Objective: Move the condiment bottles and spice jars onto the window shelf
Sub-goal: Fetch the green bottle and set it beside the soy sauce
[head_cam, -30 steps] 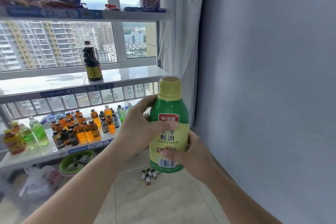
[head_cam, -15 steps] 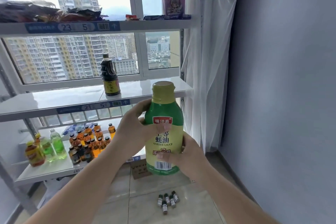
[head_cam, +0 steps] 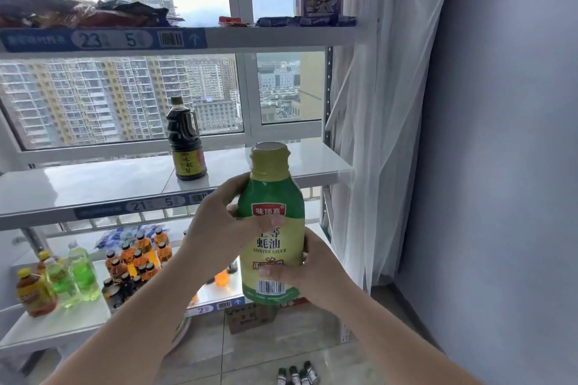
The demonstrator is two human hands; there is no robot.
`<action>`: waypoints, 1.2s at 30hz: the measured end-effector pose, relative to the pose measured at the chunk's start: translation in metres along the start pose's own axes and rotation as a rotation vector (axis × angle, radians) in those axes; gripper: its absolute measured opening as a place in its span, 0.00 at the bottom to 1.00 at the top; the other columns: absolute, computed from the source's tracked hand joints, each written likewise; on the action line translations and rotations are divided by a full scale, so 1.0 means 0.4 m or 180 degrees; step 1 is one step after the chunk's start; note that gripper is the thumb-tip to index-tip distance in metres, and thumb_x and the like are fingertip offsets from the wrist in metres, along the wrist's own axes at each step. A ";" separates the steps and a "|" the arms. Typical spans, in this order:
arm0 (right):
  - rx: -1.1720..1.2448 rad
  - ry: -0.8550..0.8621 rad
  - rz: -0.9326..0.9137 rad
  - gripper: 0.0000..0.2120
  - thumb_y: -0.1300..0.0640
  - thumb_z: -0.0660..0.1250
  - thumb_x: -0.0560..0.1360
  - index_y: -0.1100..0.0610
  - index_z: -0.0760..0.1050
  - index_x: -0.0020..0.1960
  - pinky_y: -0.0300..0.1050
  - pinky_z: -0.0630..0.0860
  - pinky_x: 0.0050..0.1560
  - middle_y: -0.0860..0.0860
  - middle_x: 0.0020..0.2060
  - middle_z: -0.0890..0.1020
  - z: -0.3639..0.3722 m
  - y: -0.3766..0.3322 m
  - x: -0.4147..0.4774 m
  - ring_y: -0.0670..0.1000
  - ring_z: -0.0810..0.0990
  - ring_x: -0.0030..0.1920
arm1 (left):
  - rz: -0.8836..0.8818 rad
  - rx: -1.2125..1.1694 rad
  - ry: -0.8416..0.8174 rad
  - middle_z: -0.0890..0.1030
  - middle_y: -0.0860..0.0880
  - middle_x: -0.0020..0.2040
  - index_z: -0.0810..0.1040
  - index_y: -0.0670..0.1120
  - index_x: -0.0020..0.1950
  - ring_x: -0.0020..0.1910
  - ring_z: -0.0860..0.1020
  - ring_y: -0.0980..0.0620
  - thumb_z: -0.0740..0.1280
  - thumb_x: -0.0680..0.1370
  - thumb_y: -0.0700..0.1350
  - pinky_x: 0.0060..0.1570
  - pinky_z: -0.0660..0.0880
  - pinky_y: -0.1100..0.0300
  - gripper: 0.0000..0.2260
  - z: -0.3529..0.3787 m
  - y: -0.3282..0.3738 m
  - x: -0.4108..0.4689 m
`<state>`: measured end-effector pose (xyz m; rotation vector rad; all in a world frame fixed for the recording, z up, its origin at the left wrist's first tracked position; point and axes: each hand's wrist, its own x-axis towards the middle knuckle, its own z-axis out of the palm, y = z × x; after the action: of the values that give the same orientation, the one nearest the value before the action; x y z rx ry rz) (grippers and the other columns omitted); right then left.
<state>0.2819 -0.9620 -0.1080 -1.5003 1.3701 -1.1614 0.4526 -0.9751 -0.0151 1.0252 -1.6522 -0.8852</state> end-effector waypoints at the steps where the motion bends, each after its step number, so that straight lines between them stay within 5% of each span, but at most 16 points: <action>1: -0.0021 -0.0018 -0.0009 0.35 0.41 0.83 0.56 0.43 0.76 0.61 0.52 0.84 0.56 0.42 0.53 0.86 0.008 -0.003 0.039 0.46 0.86 0.53 | 0.0023 0.0007 0.0004 0.86 0.65 0.46 0.79 0.53 0.68 0.42 0.86 0.62 0.81 0.67 0.37 0.32 0.78 0.71 0.31 -0.013 -0.014 0.032; 9: -0.0137 0.0093 -0.0053 0.31 0.47 0.84 0.61 0.43 0.76 0.60 0.46 0.84 0.54 0.42 0.52 0.86 0.085 -0.038 0.342 0.45 0.85 0.53 | 0.0187 -0.0002 -0.0111 0.87 0.59 0.50 0.79 0.53 0.67 0.45 0.86 0.59 0.81 0.68 0.37 0.35 0.79 0.70 0.30 -0.133 -0.119 0.309; 13: -0.0084 0.0091 -0.0094 0.29 0.51 0.84 0.62 0.45 0.77 0.60 0.47 0.84 0.53 0.44 0.52 0.86 0.125 -0.034 0.462 0.46 0.85 0.53 | 0.0285 0.0098 -0.0135 0.86 0.60 0.51 0.79 0.54 0.67 0.43 0.84 0.68 0.80 0.70 0.39 0.33 0.76 0.75 0.28 -0.178 -0.168 0.416; 21: -0.0154 0.0015 -0.0107 0.35 0.42 0.81 0.56 0.46 0.76 0.61 0.53 0.84 0.55 0.44 0.53 0.86 0.142 0.005 0.691 0.48 0.85 0.54 | 0.0286 0.0222 -0.0090 0.86 0.56 0.54 0.79 0.55 0.67 0.47 0.82 0.69 0.80 0.70 0.41 0.36 0.75 0.76 0.28 -0.214 -0.284 0.616; 27: -0.0046 -0.0138 -0.0139 0.35 0.44 0.82 0.56 0.46 0.76 0.61 0.57 0.84 0.56 0.47 0.53 0.86 0.148 0.038 0.889 0.52 0.85 0.56 | 0.0298 0.0425 0.0029 0.86 0.57 0.55 0.78 0.57 0.68 0.50 0.83 0.63 0.81 0.69 0.47 0.48 0.79 0.59 0.28 -0.221 -0.357 0.776; 36: 0.0118 -0.0483 -0.0223 0.35 0.48 0.82 0.62 0.44 0.69 0.64 0.54 0.83 0.58 0.43 0.55 0.83 0.149 0.060 1.144 0.49 0.83 0.59 | 0.0219 0.0738 0.0179 0.86 0.56 0.53 0.78 0.56 0.68 0.50 0.84 0.57 0.80 0.70 0.44 0.51 0.81 0.55 0.28 -0.235 -0.426 0.988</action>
<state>0.3329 -1.4210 -0.0933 -1.5868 1.1969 -1.0860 0.5082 -1.4121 -0.0050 1.1317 -1.7603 -0.6239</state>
